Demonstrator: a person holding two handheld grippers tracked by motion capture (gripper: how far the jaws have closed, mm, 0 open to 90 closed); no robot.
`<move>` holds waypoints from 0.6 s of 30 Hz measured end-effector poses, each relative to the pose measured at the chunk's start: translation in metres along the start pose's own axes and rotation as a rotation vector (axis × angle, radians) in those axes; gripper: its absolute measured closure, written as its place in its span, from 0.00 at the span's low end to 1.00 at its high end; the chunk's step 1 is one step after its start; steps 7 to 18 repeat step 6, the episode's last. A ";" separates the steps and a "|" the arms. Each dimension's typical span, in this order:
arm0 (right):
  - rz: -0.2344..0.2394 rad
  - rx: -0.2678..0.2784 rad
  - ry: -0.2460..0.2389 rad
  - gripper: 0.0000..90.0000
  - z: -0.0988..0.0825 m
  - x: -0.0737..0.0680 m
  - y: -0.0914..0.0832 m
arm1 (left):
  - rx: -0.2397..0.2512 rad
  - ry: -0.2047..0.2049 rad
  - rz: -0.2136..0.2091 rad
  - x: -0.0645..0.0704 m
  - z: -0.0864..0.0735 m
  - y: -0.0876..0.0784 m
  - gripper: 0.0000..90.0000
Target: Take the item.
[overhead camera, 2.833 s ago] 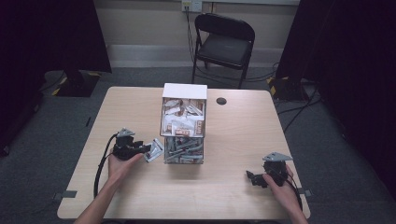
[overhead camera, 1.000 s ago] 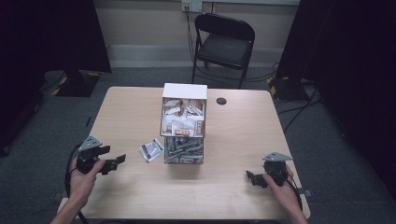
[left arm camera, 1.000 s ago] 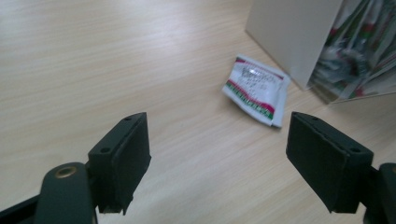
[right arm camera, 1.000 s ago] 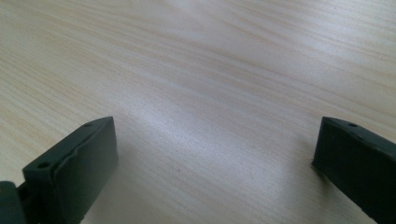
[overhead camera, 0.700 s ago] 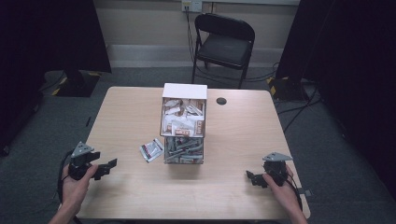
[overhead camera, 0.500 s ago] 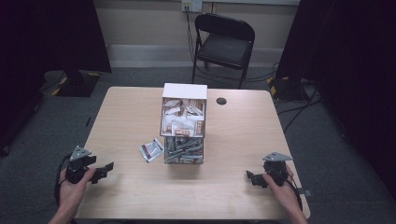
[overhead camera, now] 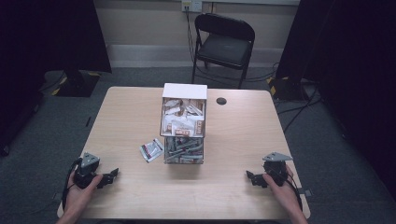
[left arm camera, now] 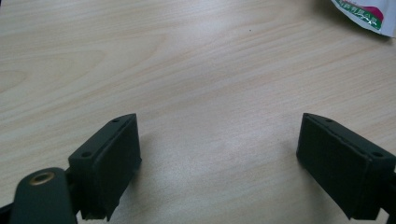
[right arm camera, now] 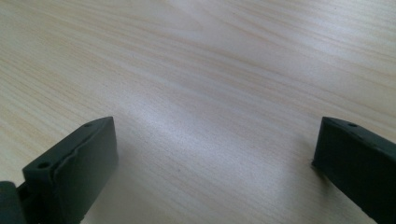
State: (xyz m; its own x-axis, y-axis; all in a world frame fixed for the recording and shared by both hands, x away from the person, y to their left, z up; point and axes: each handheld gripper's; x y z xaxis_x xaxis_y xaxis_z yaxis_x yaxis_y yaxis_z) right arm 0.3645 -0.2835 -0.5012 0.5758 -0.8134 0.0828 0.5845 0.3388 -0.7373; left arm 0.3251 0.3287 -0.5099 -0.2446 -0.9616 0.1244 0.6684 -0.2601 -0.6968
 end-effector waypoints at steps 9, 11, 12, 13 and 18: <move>-0.001 0.001 -0.002 0.00 0.000 0.000 0.000 | -0.012 -0.020 0.021 -0.001 0.001 0.002 0.08; -0.001 0.001 -0.002 0.00 0.000 0.000 0.000 | -0.012 -0.020 0.021 -0.001 0.001 0.002 0.08; -0.001 0.001 -0.002 0.00 0.000 0.000 0.000 | -0.012 -0.020 0.021 -0.001 0.001 0.002 0.08; -0.001 0.001 -0.002 0.00 0.000 0.000 0.000 | -0.012 -0.020 0.021 -0.001 0.001 0.002 0.08; -0.001 0.001 -0.002 0.00 0.000 0.000 0.000 | -0.012 -0.020 0.021 -0.001 0.001 0.002 0.08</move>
Point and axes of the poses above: each handheld gripper's, and its own axes: y roughly forward along the jaws, z roughly out of its top, x roughly to its right, and after that the axes turned 7 degrees about -y, right-handed
